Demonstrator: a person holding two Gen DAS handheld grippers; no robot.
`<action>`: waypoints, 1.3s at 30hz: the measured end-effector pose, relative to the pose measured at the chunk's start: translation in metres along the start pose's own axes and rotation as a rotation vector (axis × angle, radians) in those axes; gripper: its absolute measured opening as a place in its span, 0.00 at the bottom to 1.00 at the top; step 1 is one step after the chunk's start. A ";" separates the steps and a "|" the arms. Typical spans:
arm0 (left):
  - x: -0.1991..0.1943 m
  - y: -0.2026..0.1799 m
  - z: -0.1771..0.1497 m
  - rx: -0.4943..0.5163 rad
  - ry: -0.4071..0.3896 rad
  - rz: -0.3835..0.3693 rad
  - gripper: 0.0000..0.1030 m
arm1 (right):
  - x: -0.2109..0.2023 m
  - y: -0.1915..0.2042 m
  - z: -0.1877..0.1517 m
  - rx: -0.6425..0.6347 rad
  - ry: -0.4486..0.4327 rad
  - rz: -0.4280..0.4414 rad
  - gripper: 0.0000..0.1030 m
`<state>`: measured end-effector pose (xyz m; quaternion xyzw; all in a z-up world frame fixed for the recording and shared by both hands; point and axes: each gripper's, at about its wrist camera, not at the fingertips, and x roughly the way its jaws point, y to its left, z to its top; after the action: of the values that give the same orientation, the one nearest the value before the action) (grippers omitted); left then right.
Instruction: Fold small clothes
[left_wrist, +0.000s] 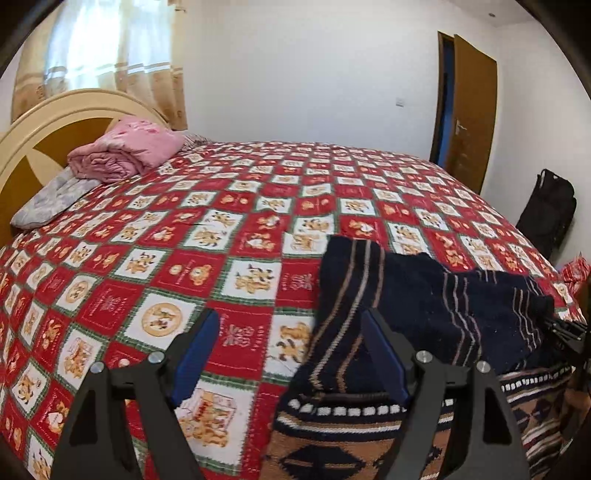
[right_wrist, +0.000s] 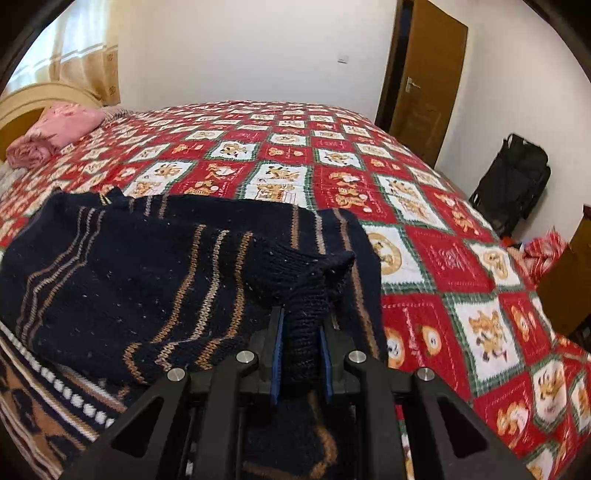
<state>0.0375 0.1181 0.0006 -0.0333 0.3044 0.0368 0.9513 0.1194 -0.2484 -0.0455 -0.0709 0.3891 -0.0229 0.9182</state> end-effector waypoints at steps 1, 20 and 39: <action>0.003 -0.003 0.000 0.001 0.008 -0.009 0.79 | -0.001 -0.001 -0.001 0.005 0.016 0.027 0.21; 0.090 -0.046 0.052 0.034 0.098 -0.013 0.79 | 0.032 -0.013 0.027 0.134 0.083 0.200 0.35; 0.158 -0.033 0.032 -0.018 0.227 0.228 0.86 | 0.019 -0.054 0.031 0.275 -0.031 0.198 0.45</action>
<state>0.1870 0.0954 -0.0642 -0.0112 0.4115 0.1431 0.9000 0.1554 -0.3003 -0.0297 0.0936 0.3732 0.0157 0.9229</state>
